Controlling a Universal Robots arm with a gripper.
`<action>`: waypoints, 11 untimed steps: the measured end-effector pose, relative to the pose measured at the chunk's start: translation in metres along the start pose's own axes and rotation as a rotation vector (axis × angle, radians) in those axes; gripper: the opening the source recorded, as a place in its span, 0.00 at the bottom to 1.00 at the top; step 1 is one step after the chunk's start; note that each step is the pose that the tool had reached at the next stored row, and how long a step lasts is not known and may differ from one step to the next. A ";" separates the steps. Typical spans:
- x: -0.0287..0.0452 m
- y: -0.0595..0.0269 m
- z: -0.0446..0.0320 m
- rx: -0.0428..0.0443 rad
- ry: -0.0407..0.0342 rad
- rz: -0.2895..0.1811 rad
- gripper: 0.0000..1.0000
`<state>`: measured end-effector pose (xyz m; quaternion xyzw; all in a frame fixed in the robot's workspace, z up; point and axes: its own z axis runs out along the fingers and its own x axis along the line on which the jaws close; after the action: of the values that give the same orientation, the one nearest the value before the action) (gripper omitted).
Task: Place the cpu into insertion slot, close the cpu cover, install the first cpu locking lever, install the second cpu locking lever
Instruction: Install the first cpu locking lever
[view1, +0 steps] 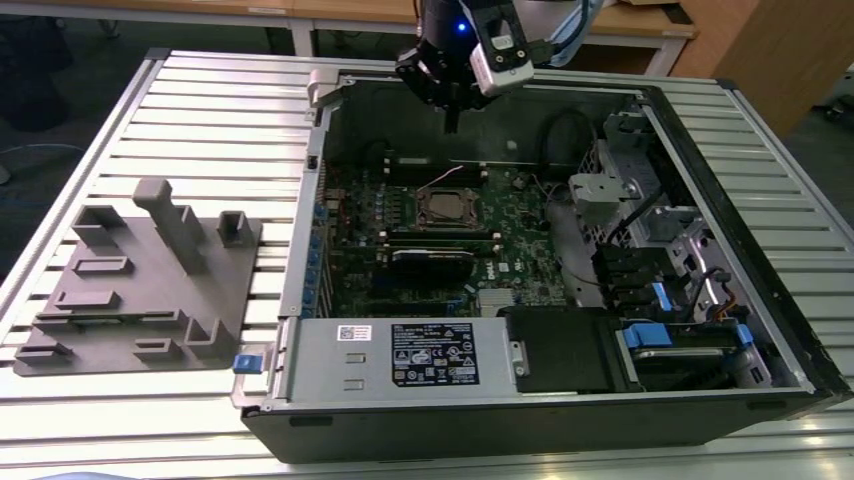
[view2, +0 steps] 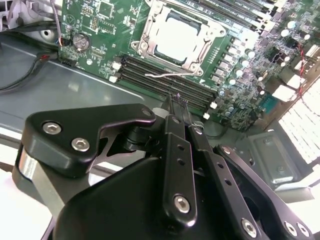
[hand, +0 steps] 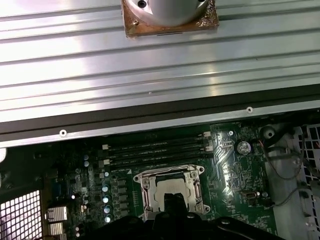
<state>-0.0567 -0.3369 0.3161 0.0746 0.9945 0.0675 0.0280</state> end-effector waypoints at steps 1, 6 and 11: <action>0.0001 -0.0003 0.0017 -0.0004 0.0001 0.000 0.10; 0.0007 -0.0016 0.0108 -0.0007 0.0002 0.000 0.10; 0.0011 -0.0028 0.0196 -0.0021 0.0003 0.000 0.10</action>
<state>-0.0569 -0.3369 0.2962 0.0746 0.9945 0.0685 0.0279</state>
